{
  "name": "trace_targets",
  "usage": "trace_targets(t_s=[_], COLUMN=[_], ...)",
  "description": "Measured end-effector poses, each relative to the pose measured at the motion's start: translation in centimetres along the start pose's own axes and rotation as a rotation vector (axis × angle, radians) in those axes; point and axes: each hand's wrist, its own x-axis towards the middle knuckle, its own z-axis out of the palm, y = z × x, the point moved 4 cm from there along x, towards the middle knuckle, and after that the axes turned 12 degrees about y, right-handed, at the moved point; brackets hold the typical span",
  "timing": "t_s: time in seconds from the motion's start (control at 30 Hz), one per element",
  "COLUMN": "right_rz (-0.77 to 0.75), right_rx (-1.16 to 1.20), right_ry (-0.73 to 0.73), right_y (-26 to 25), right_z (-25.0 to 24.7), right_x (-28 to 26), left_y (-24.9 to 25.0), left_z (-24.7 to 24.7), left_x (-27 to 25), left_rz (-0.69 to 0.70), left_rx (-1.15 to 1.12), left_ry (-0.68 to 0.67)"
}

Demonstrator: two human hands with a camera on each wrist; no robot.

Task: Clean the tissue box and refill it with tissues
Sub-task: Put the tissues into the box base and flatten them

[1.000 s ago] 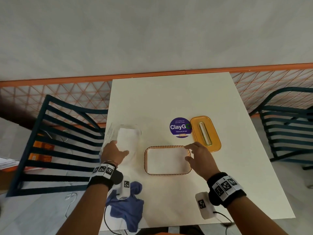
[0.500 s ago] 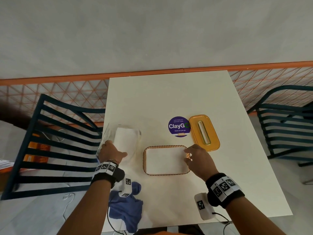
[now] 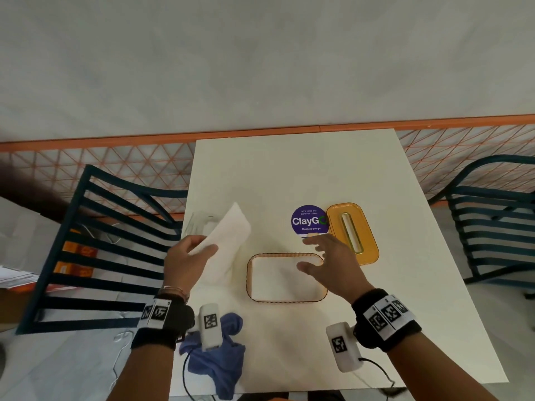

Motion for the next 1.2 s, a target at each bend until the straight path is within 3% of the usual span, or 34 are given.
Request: trace_targets(t_s=[0.23, 0.4, 0.57, 0.67, 0.8, 1.2], right_rz=[0.093, 0.143, 0.175, 0.232, 0.187, 0.221], right_rx=[0.488, 0.8, 0.639, 0.602, 0.57, 0.481], right_ry=[-0.309, -0.492, -0.401, -0.347, -0.271, -0.225], right_y=[-4.3, -5.3, -1.5, 0.7, 1.7, 3.9], right_z=[-0.4, -2.4, -1.8, -0.7, 0.2, 1.5], right_x=[-0.3, -0.9, -1.2, -1.7, -2.0, -2.0], left_y=[6.0, 5.4, 2.4, 0.6, 0.0, 0.2], left_z=[-1.7, 0.4, 4.8, 7.2, 8.8, 9.2], left_x=[-6.1, -7.8, -10.2, -10.9, -10.4, -9.7], left_rz=[0.04, -0.053, -0.184, -0.178, -0.14, -0.045], left_rx=[-0.294, -0.366, -0.349, -0.274, -0.176, -0.078], left_ry=[-0.294, -0.416, -0.416, -0.382, -0.294, -0.185])
